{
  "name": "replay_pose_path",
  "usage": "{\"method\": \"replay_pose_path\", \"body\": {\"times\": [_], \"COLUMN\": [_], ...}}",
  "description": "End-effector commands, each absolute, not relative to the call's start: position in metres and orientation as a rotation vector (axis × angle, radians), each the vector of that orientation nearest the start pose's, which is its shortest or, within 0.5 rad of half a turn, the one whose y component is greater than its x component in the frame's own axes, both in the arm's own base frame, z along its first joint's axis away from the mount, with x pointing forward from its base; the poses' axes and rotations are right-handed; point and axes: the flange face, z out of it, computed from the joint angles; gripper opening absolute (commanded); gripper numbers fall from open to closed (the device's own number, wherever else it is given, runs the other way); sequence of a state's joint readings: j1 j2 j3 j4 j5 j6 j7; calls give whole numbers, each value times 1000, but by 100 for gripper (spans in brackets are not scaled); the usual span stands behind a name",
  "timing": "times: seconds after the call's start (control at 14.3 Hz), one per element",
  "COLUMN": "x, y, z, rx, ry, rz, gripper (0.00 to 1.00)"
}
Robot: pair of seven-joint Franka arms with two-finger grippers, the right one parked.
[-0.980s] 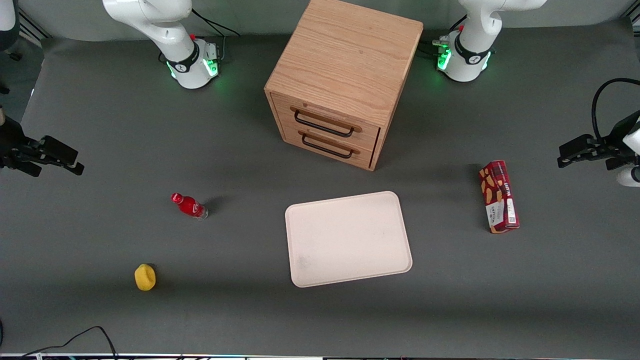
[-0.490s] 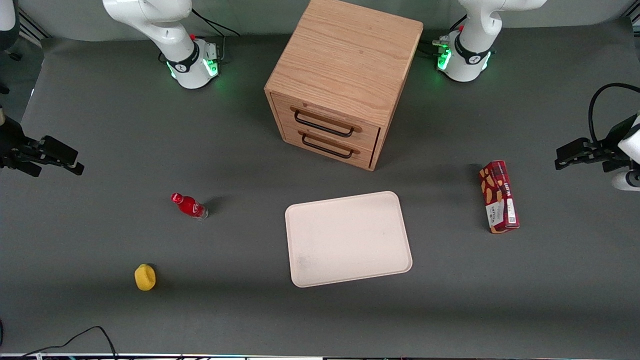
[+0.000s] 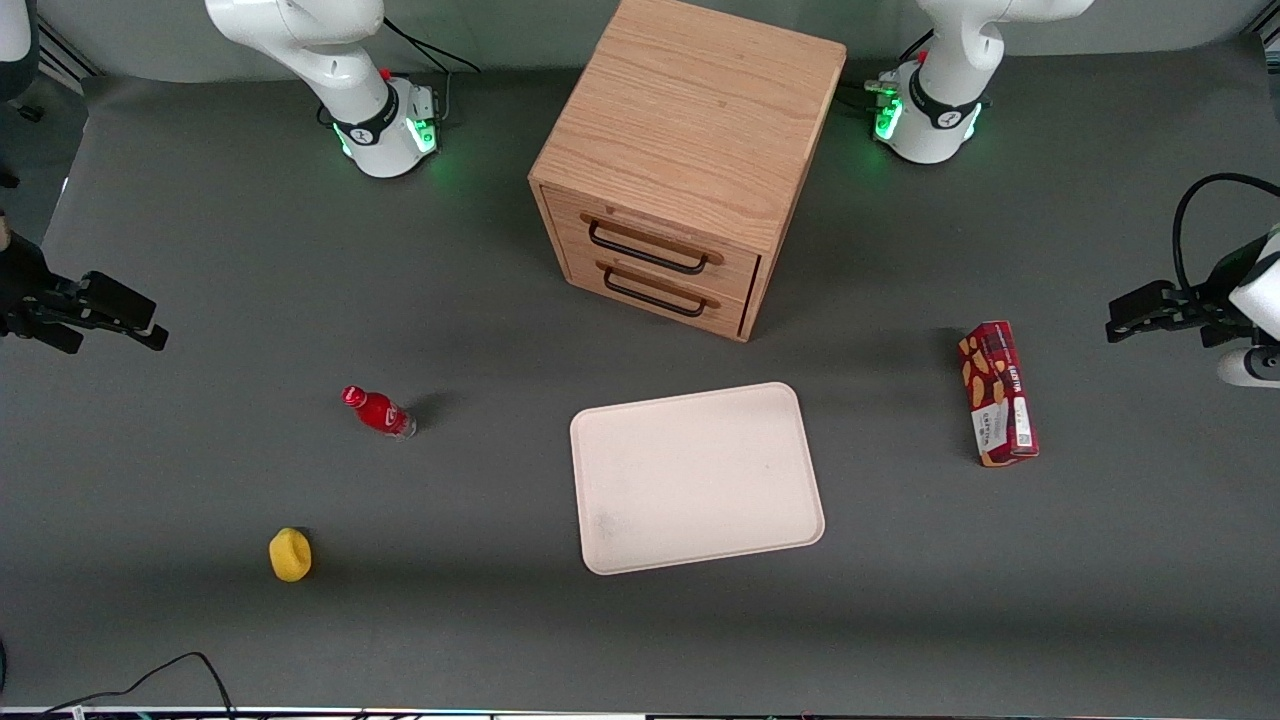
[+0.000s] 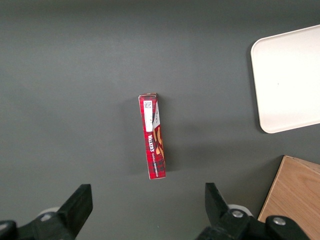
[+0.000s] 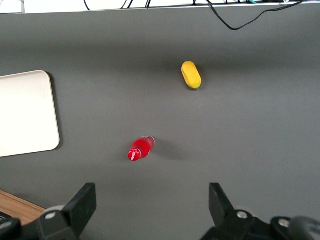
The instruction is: Place red cookie box on tray
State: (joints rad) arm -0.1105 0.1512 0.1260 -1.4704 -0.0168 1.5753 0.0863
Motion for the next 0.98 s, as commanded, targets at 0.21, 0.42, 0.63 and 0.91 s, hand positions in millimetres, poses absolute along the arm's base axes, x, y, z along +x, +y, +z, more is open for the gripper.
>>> {"method": "replay_pose_path", "body": {"times": [0.21, 0.42, 0.63, 0.91], "x": [600, 600, 600, 599], "y": [2, 2, 4, 14], "z": [583, 579, 566, 529], "rx": [-3147, -3147, -3147, -3150], "ry": [119, 119, 110, 85], "rz": [96, 106, 128, 171], "gripper": [100, 100, 100, 100]}}
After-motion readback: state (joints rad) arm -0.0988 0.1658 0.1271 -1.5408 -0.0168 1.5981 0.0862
